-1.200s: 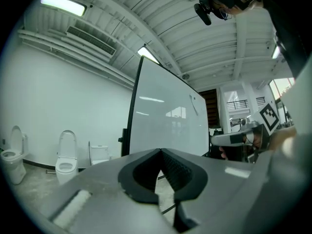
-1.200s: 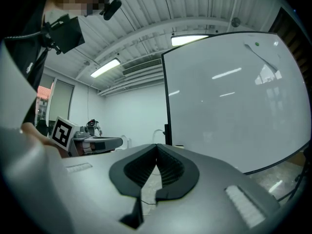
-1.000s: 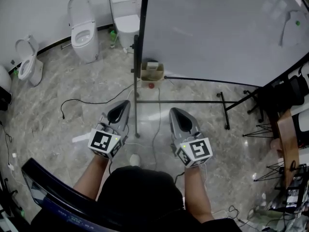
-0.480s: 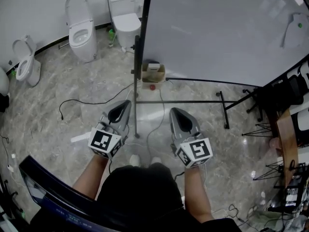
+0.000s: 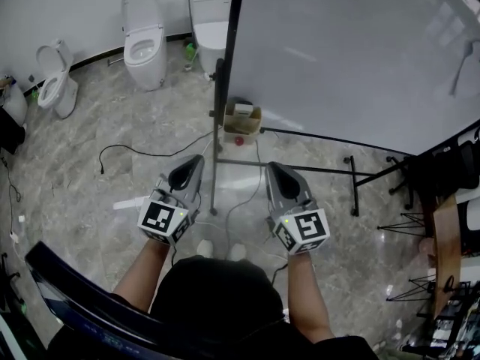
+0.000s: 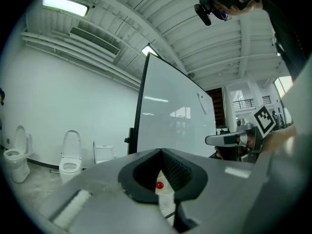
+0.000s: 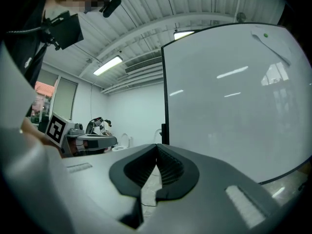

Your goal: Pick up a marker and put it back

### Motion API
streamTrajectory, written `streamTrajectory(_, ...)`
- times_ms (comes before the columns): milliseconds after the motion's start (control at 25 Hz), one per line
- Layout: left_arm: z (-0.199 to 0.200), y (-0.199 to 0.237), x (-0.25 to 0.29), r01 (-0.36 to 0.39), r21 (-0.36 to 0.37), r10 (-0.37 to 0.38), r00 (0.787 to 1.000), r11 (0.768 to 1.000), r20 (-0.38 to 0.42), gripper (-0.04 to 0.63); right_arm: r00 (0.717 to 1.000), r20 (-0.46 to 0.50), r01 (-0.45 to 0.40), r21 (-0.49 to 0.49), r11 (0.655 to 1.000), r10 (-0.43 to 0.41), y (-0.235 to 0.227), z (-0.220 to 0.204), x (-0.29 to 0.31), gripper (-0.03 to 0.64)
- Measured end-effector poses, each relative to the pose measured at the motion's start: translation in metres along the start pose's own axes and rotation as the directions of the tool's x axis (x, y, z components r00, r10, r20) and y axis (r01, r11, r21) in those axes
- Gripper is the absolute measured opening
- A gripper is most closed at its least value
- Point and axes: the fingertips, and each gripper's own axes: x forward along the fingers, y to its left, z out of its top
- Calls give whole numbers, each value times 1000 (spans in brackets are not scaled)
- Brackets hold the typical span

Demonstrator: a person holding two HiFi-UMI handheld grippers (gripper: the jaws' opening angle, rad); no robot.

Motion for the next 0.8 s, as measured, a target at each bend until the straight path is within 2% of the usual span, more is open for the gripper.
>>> streamTrajectory(200,-1,0,9,-47,-4,47,999,999,0,3,1000,-3,-19,-13,1000,19,-17,-1,11,9)
streamTrajectory(520,-1,1,26,-72,3,72,997,997,23,3,999,-13,-34,-2,999,34,-40,-12,33,9)
streamTrajectory(800,-8,8,37,-108,6,108,994,994,-8,3,999,-34,-30,6,1000,30,-61,-27,55,26)
